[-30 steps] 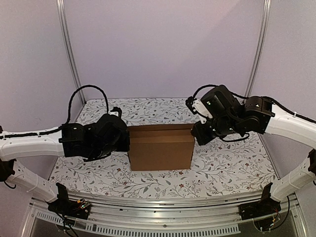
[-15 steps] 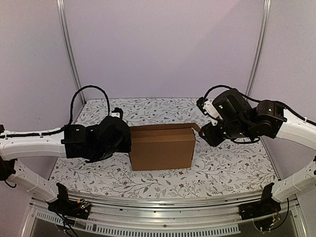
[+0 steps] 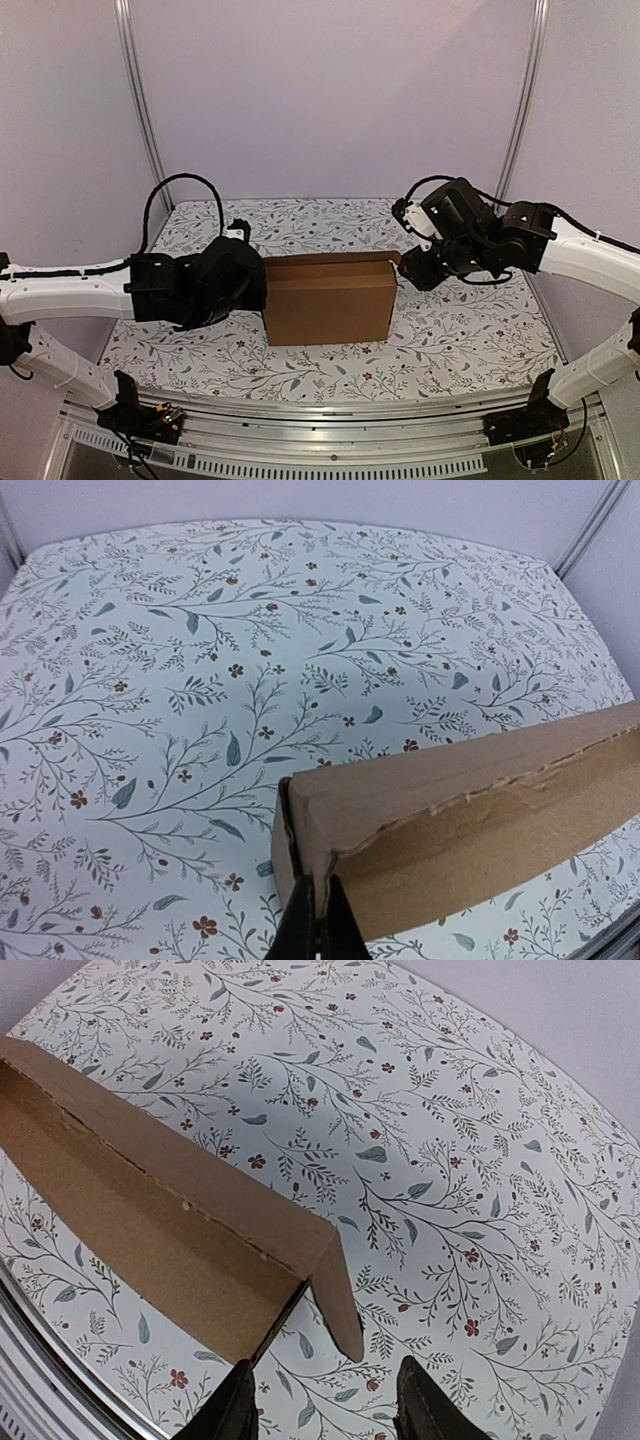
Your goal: Fold the paper box
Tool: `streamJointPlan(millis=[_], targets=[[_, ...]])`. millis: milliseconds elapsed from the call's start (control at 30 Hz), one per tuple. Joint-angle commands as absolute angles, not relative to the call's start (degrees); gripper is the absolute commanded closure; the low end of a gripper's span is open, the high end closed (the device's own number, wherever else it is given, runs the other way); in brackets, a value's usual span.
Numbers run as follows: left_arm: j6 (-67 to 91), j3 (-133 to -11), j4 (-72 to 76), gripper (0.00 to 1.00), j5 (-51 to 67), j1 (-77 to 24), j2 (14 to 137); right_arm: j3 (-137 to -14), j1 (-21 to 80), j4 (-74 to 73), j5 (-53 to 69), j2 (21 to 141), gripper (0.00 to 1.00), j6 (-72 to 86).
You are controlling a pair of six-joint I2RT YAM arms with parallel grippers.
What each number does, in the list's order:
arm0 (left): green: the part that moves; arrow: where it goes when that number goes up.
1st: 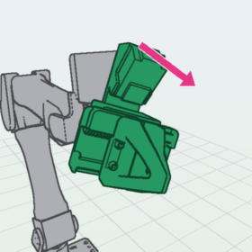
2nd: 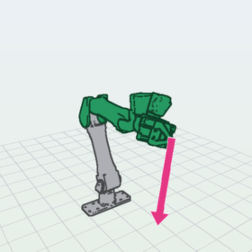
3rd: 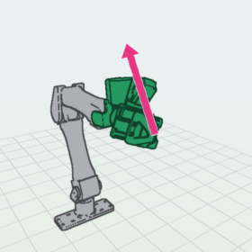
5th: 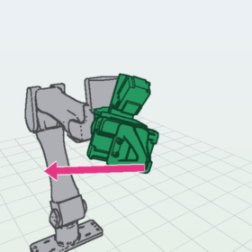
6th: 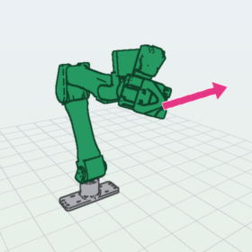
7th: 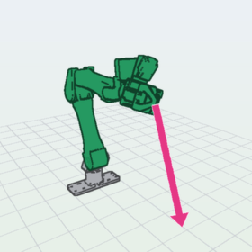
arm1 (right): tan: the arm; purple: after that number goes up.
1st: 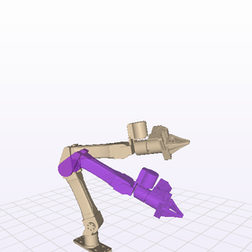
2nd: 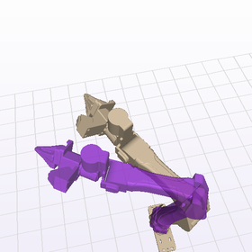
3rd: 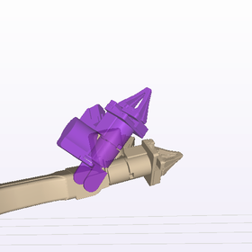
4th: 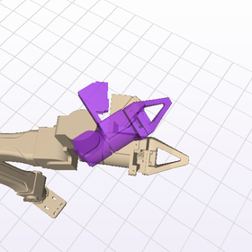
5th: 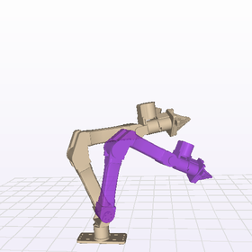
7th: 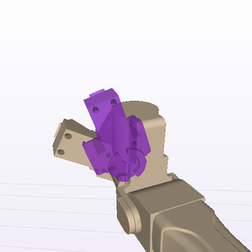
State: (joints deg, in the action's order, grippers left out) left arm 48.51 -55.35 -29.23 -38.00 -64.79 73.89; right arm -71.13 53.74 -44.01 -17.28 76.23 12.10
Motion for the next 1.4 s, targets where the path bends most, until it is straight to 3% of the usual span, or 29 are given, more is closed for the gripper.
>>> streamJointPlan(millis=[0, 333, 600, 1367], targets=[[48.5, -53.1, -35.9, 1.0, -32.9, -66.2, 76.4, -70.0, 51.9, -40.6, -14.6, 77.9, 0.54, 11.0], [48.5, -53.0, -36.0, 1.0, -33.0, -66.4, 76.7, -68.0, 50.5, -37.8, -14.7, 79.9, 0.7, 10.9], [48.4, -53.2, -35.9, 1.0, -33.1, -66.4, 77.2, -67.5, 50.5, -37.8, -14.1, 79.7, 1.0, 11.0], [47.4, -55.3, -35.3, 1.0, -34.7, -68.4, 82.5, -77.5, 50.5, -52.1, -4.6, 78.1, 1.0, 18.5]])
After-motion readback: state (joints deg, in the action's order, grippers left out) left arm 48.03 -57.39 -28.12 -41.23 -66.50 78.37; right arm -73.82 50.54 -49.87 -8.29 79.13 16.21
